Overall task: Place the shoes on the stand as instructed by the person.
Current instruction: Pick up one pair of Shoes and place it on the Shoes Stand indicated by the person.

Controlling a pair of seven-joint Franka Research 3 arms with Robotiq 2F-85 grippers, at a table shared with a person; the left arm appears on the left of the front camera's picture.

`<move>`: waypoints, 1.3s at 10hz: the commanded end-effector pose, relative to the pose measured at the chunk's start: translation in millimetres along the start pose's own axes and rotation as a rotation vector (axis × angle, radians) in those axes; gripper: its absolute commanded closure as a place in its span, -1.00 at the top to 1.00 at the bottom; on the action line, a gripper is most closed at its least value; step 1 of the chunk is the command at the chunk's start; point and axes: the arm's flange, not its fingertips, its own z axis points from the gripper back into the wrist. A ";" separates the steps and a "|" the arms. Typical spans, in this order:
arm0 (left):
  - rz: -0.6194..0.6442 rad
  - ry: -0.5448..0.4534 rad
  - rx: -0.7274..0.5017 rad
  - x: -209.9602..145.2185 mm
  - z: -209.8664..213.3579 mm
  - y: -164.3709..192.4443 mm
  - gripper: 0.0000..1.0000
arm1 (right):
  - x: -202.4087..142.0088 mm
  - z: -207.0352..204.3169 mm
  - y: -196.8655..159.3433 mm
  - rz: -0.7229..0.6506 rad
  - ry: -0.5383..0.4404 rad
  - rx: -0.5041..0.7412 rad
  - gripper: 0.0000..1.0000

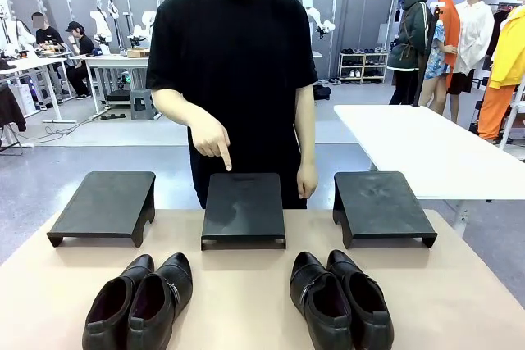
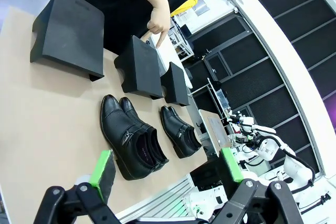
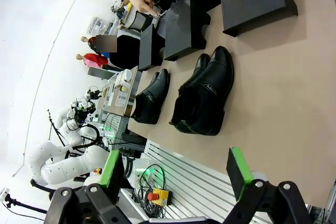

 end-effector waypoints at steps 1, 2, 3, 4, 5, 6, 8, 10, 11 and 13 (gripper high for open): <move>-0.019 0.005 -0.011 -0.4 1.8 -0.3 1.00 | -0.3 1.2 0.3 0.017 -0.008 0.008 1.00; -0.019 0.005 -0.011 -0.4 1.8 -0.3 1.00 | -0.3 1.2 0.3 0.017 -0.008 0.008 1.00; 0.000 0.000 0.000 0.0 0.0 0.0 1.00 | -0.3 1.2 0.3 0.017 -0.008 0.008 1.00; -0.023 0.046 0.030 11.0 -5.9 -12.5 1.00 | -0.3 1.2 0.3 0.017 -0.008 0.008 1.00; -0.014 0.114 0.089 25.3 -22.4 -26.7 1.00 | -0.3 1.2 0.3 0.017 -0.008 0.008 1.00; 0.004 0.219 0.176 39.7 -51.6 -44.1 1.00 | -0.3 1.2 0.3 0.017 -0.008 0.008 1.00; -0.088 0.409 0.292 65.0 -124.6 -94.2 1.00 | -0.3 1.2 0.3 0.017 -0.008 0.008 1.00; -0.134 0.582 0.381 64.2 -192.8 -130.0 1.00 | -0.3 1.2 0.3 0.017 -0.008 0.008 1.00; -0.153 0.647 0.435 53.4 -223.5 -143.3 1.00 | -0.3 1.2 0.3 0.017 -0.008 0.008 1.00; -0.153 0.751 0.515 17.4 -279.0 -166.4 1.00 | -0.3 1.2 0.3 0.017 -0.008 0.008 1.00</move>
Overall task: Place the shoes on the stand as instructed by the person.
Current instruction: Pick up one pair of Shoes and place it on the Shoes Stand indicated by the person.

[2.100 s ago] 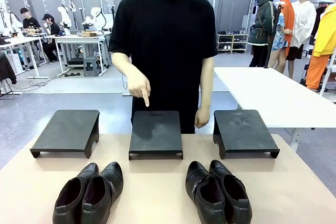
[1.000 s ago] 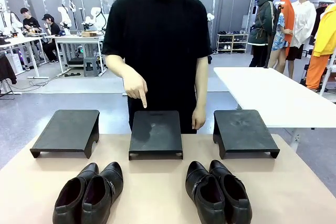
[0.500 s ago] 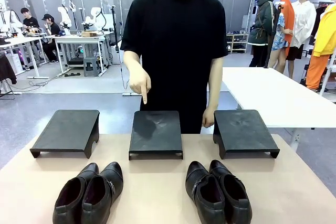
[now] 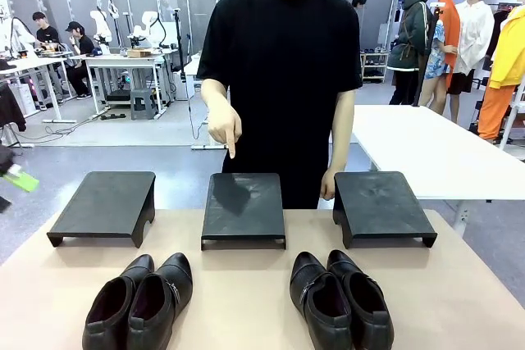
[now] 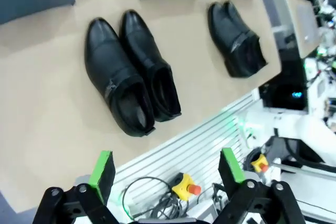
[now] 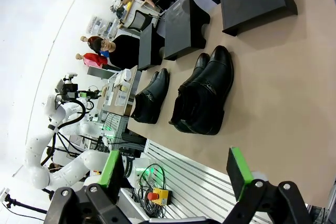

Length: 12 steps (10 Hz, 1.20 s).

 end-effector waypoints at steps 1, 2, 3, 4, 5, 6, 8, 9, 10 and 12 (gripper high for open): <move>0.043 0.080 0.096 3.2 -37.9 -22.2 1.00 | -0.8 1.7 0.5 0.020 -0.011 0.011 1.00; 0.062 0.106 0.135 2.8 -63.4 -37.2 1.00 | -0.8 1.7 0.5 0.020 -0.011 0.011 1.00; 0.082 0.126 0.176 2.7 -85.6 -49.3 1.00 | -0.8 1.7 0.5 0.020 -0.011 0.011 1.00; 0.092 0.143 0.217 3.3 -106.7 -57.4 1.00 | -0.8 1.7 0.5 0.020 -0.011 0.011 1.00; 0.110 0.153 0.249 1.8 -121.0 -62.2 1.00 | -0.8 1.7 0.5 0.020 -0.011 0.011 1.00; 0.116 0.141 0.319 -1.5 -136.6 -65.5 1.00 | -0.8 1.7 0.5 0.020 -0.011 0.011 1.00; 0.136 0.189 0.352 -7.2 -171.2 -61.5 1.00 | -0.8 1.7 0.5 0.020 -0.011 0.011 1.00; 0.138 0.195 0.367 -8.1 -184.6 -56.9 1.00 | -0.8 1.7 0.5 0.020 -0.011 0.011 1.00; 0.146 0.179 0.384 -8.2 -195.8 -54.1 1.00 | -0.8 1.7 0.5 0.020 -0.011 0.011 1.00; 0.148 0.188 0.421 -10.6 -217.6 -51.0 1.00 | -0.8 1.7 0.5 0.020 -0.011 0.011 1.00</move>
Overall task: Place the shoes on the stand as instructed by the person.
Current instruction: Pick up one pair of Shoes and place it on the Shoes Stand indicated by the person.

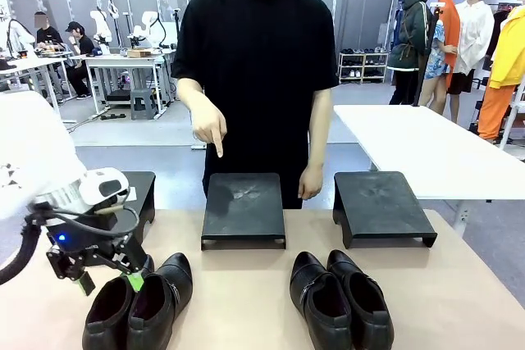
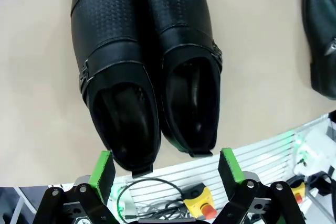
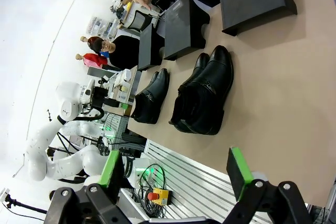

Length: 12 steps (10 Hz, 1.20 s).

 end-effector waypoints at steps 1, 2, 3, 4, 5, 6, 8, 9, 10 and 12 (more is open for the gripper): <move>0.031 -0.028 0.067 -1.2 -29.7 -4.1 1.00 | -0.3 1.0 0.6 0.021 -0.010 0.011 1.00; 0.047 -0.022 0.092 0.5 -39.6 -4.6 1.00 | -0.3 1.0 0.6 0.021 -0.010 0.011 1.00; 0.067 -0.010 0.102 1.3 -50.0 -5.9 1.00 | -0.3 1.0 0.6 0.021 -0.010 0.011 1.00; 0.075 -0.006 0.114 3.4 -58.8 -7.3 1.00 | -0.3 1.0 0.6 0.021 -0.010 0.011 1.00; 0.082 -0.011 0.130 7.6 -68.5 -7.8 1.00 | -0.3 1.0 0.6 0.021 -0.010 0.011 1.00; 0.104 -0.006 0.146 8.9 -75.9 -7.1 1.00 | -0.3 1.0 0.6 0.021 -0.010 0.011 1.00; 0.107 0.002 0.164 11.6 -87.8 -6.7 0.15 | -0.3 1.0 0.6 0.021 -0.010 0.011 1.00; 0.114 0.023 0.161 11.0 -89.7 -7.2 -0.20 | -0.3 1.0 0.6 0.021 -0.010 0.011 1.00; 0.102 0.022 0.160 11.1 -90.6 -8.2 -1.00 | -0.3 1.0 0.6 0.021 -0.010 0.011 1.00; 0.103 0.004 0.168 11.8 -86.6 -8.9 -1.00 | -0.3 1.0 0.6 0.021 -0.010 0.011 1.00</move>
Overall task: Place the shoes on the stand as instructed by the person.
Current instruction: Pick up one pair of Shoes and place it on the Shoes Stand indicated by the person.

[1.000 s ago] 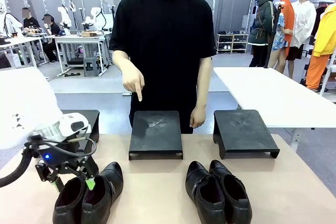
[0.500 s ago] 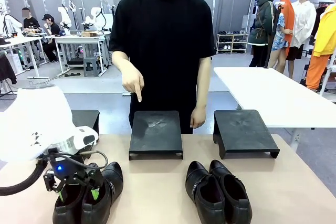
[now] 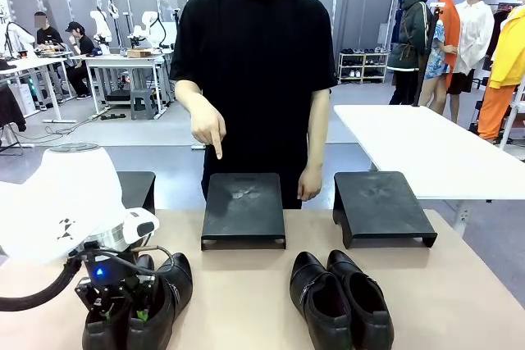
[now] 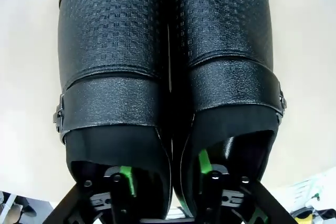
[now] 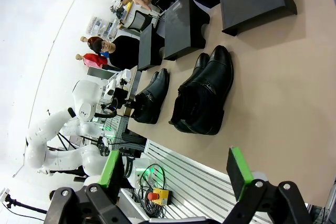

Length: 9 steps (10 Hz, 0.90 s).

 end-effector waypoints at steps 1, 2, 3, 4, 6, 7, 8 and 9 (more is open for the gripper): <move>0.028 -0.044 0.040 -5.3 -2.4 -0.5 -0.73 | -0.1 0.8 0.6 0.021 -0.009 0.011 1.00; 0.031 -0.042 0.041 -5.5 -2.8 -0.6 -0.92 | -0.1 0.8 0.6 0.021 -0.009 0.011 1.00; 0.026 -0.045 0.037 -6.0 -0.8 -2.2 -1.00 | -0.1 0.8 0.6 0.021 -0.009 0.011 1.00; 0.018 -0.044 0.028 -6.5 2.8 -4.2 -1.00 | -0.1 0.8 0.6 0.021 -0.009 0.011 1.00; 0.013 -0.057 0.021 -4.2 12.4 -7.7 -1.00 | -0.1 0.8 0.6 0.021 -0.009 0.011 1.00; 0.020 -0.063 0.015 -2.4 18.7 -8.7 -1.00 | -0.1 0.8 0.6 0.021 -0.009 0.011 1.00; 0.009 -0.076 0.010 0.0 35.3 -10.1 -1.00 | -0.1 0.8 0.6 0.021 -0.009 0.011 1.00; 0.003 -0.084 0.009 0.4 54.8 -13.1 -1.00 | -0.1 0.8 0.6 0.021 -0.009 0.011 1.00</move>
